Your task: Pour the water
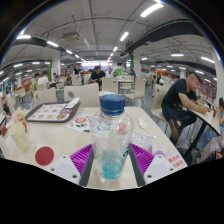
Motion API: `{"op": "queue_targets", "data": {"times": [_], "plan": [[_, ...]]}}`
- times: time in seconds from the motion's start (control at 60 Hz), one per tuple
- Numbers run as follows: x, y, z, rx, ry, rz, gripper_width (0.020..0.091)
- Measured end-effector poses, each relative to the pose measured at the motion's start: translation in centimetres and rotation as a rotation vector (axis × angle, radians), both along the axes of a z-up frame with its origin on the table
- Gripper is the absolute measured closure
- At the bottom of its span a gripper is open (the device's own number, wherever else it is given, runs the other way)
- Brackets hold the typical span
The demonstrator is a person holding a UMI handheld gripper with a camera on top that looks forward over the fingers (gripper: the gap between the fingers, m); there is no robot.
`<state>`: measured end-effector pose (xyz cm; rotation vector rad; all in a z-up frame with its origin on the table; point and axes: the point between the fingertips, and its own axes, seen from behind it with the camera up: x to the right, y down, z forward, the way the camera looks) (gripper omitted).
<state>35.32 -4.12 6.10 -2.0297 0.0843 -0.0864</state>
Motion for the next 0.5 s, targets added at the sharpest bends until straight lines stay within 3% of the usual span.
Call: {"op": "queue_targets", "data": {"times": [0.033, 0.25, 0.5], "plan": [[-0.4, 0.5, -0.2, 0.003, 0.006, 0.010, 0.0510], [-0.3, 0.8, -0.2, 0.026, -0.016, -0.008, 0.0675], [-1.1, 1.5, 1.1, -0.012, -0.197, -0.014, 0.0680]]}}
